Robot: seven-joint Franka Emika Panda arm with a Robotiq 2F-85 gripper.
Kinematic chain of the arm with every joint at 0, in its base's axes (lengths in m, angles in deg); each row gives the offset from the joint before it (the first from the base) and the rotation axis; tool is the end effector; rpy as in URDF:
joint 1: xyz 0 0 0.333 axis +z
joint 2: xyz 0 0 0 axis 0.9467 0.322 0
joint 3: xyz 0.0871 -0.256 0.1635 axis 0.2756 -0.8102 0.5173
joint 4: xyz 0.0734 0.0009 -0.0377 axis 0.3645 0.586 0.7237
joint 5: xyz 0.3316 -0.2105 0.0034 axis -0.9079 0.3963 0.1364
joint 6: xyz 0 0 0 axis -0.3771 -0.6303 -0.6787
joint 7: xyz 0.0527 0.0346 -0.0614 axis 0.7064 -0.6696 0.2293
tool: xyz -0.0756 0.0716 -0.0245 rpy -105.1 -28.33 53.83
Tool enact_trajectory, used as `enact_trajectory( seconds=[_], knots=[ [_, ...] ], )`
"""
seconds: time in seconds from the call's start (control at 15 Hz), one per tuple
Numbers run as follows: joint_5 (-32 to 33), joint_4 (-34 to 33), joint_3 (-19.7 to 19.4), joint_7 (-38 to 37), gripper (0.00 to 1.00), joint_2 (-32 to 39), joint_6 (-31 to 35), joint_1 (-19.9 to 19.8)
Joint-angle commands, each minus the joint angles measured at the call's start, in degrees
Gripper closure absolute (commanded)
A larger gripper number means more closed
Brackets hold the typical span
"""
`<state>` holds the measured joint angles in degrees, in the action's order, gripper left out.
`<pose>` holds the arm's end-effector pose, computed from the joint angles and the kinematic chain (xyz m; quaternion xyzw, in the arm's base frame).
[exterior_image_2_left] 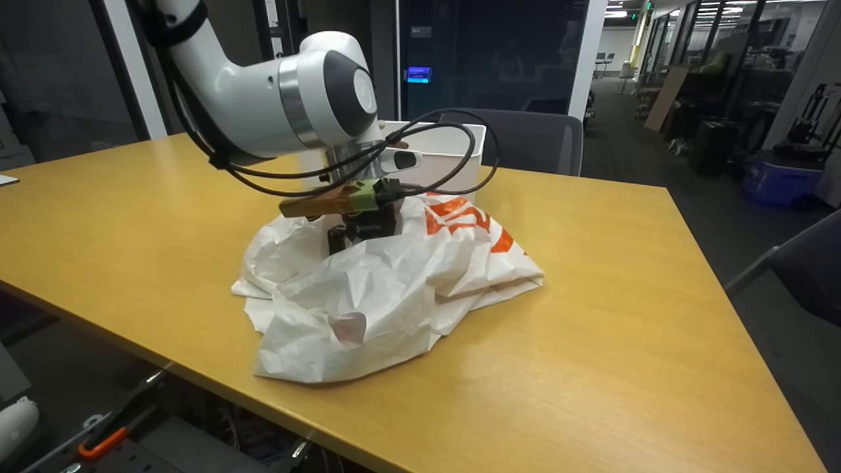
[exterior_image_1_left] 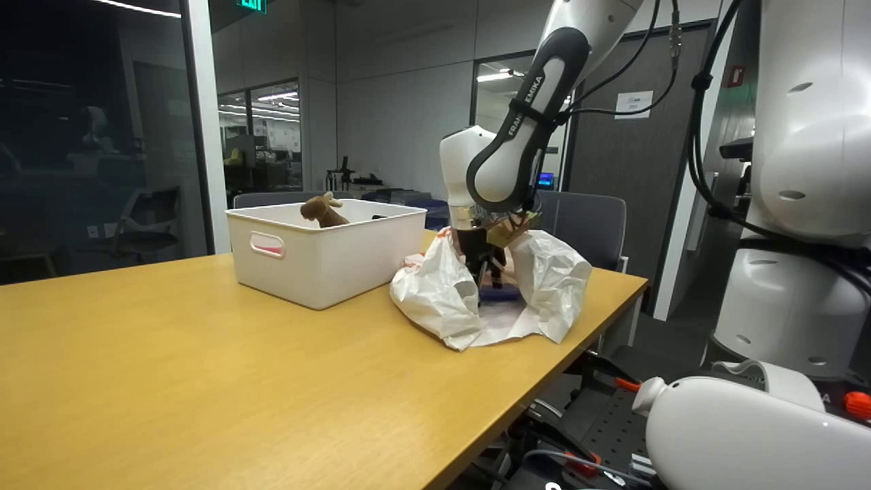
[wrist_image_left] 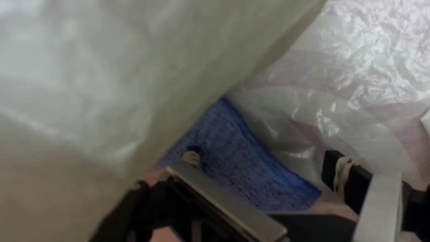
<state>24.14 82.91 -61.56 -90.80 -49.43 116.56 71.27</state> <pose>0.4575 -0.0254 0.2124 0.9891 0.0382 -0.0447 0.1351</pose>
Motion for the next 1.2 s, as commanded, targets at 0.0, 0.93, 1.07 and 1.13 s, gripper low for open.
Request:
enact_trajectory(
  seconds=[0.0,0.93,1.07,1.13],
  knots=[
    [3.0,-0.4,-0.9,-3.0,0.38,0.7,1.1,1.4],
    [-2.6,3.0,1.0,4.5,0.93,-8.8,-4.7,0.2],
    [-13.1,4.2,2.7,15.2,0.97,-10.6,-8.0,0.3],
    [-17.5,4.6,3.2,19.7,0.97,-12.3,-9.8,0.6]
  ],
)
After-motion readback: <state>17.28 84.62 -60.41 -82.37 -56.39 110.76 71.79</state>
